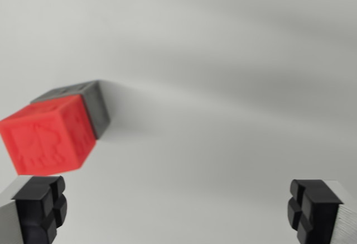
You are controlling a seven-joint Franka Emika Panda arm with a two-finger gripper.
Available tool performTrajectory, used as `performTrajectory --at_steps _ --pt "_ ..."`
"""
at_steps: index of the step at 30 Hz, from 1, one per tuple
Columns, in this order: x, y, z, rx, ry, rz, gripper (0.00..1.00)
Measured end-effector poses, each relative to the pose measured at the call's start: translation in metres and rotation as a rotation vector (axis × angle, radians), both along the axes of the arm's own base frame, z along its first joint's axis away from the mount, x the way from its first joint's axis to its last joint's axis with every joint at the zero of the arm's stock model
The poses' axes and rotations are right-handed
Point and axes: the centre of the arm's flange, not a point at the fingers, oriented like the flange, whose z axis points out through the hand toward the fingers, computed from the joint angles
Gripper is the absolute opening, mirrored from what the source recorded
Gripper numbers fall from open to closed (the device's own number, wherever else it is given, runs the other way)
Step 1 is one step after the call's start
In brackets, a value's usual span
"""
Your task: Destack cube
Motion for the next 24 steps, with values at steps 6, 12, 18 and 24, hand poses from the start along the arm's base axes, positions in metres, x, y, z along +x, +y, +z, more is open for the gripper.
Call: performTrajectory --at_steps 6,12,18,24 --pt "-0.009 0.015 -0.014 0.003 0.0 0.035 1.0" --pt "-0.018 0.031 -0.028 0.006 0.0 0.069 1.0" --pt "-0.028 0.049 -0.045 0.01 0.002 0.109 1.0" --pt "-0.038 0.066 -0.06 0.013 0.003 0.15 1.0"
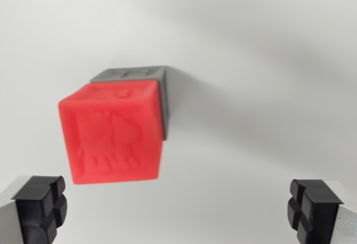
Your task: Destack cube
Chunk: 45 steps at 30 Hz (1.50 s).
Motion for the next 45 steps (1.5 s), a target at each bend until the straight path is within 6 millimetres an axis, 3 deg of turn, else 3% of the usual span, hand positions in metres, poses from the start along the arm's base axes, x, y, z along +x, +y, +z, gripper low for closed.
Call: performTrajectory --at_steps 14,23,34,35,45 --pt "-0.021 0.036 -0.037 0.005 -0.002 0.083 1.0" --pt "-0.021 0.033 -0.077 0.003 0.004 0.081 1.0" --pt "-0.021 0.033 -0.101 0.003 0.002 0.081 1.0" --pt "-0.021 0.033 -0.101 0.003 0.002 0.081 0.0" --pt "-0.021 0.034 -0.101 0.004 0.0 0.082 0.0"
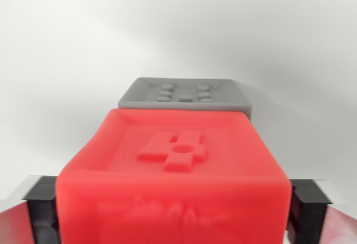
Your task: Destack cube
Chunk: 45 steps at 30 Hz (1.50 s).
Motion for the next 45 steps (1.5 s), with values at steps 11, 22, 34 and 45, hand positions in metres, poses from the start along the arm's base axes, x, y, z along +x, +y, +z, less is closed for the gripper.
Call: performTrajectory --at_steps 11,22,34,45 --pt "0.0 0.0 0.0 0.0 0.0 0.0 0.0" --pt "0.0 0.0 0.0 0.0 0.0 0.0 0.0" --pt "0.0 0.0 0.003 0.0 -0.002 0.0 0.0" --pt "0.001 0.001 0.017 -0.001 -0.004 0.001 0.0"
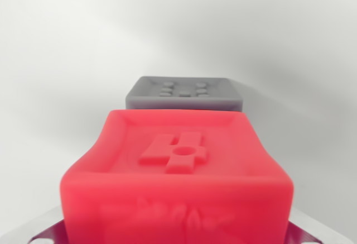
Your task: Destack cube
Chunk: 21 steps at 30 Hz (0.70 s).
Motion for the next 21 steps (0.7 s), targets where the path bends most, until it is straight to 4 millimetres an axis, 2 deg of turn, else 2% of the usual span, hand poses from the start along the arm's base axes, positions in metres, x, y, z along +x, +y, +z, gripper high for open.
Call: performTrajectory --at_steps 21 --pt "0.0 0.0 0.045 0.0 -0.002 -0.002 0.0"
